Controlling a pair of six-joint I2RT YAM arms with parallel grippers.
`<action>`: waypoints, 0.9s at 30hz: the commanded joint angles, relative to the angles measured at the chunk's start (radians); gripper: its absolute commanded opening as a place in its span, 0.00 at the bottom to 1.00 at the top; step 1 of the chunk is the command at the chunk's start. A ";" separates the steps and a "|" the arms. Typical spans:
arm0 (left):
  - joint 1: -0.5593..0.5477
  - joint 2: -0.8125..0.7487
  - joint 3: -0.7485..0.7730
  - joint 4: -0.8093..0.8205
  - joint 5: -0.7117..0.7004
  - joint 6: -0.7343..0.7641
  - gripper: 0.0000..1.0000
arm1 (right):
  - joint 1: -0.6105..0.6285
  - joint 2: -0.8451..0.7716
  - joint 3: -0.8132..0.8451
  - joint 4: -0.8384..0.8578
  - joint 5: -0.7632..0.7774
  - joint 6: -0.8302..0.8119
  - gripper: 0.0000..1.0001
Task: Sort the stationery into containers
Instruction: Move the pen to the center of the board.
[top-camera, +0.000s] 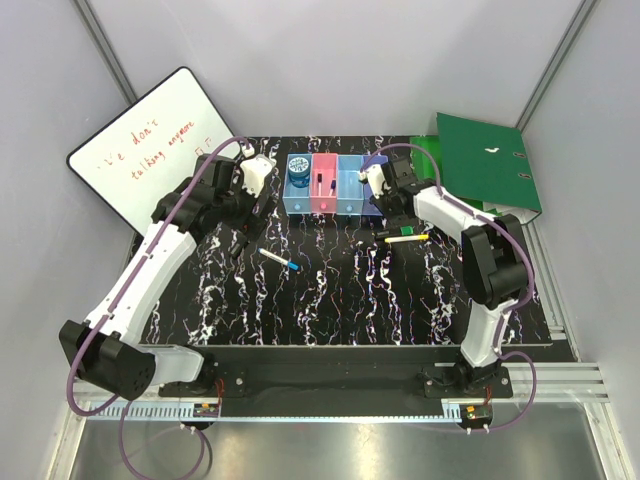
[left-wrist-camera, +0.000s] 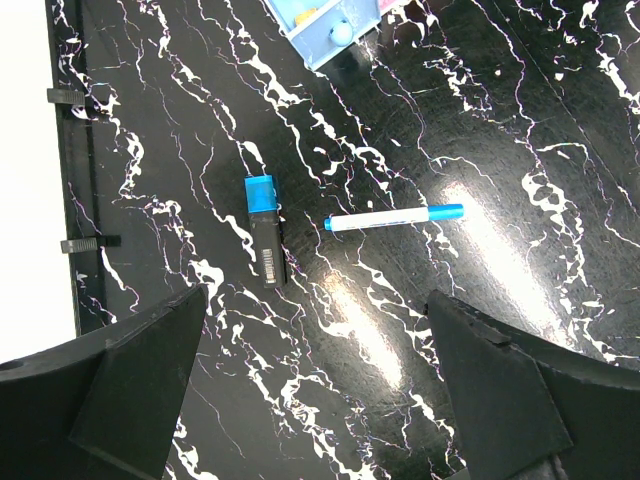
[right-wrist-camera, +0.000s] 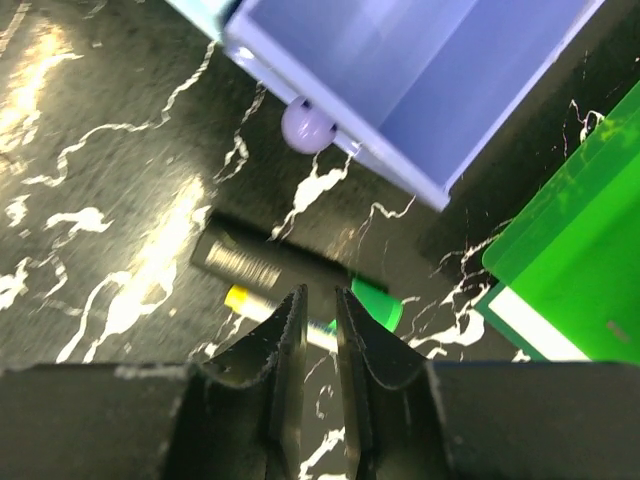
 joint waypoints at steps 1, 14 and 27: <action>0.006 -0.007 0.028 0.032 0.013 0.003 0.99 | -0.015 0.050 0.048 0.042 0.014 -0.010 0.25; 0.007 0.002 0.028 0.030 0.008 0.009 0.99 | -0.017 0.141 0.054 0.070 0.014 0.010 0.25; 0.010 0.008 0.054 0.032 0.010 0.021 0.99 | -0.015 -0.011 -0.125 0.039 -0.009 0.044 0.24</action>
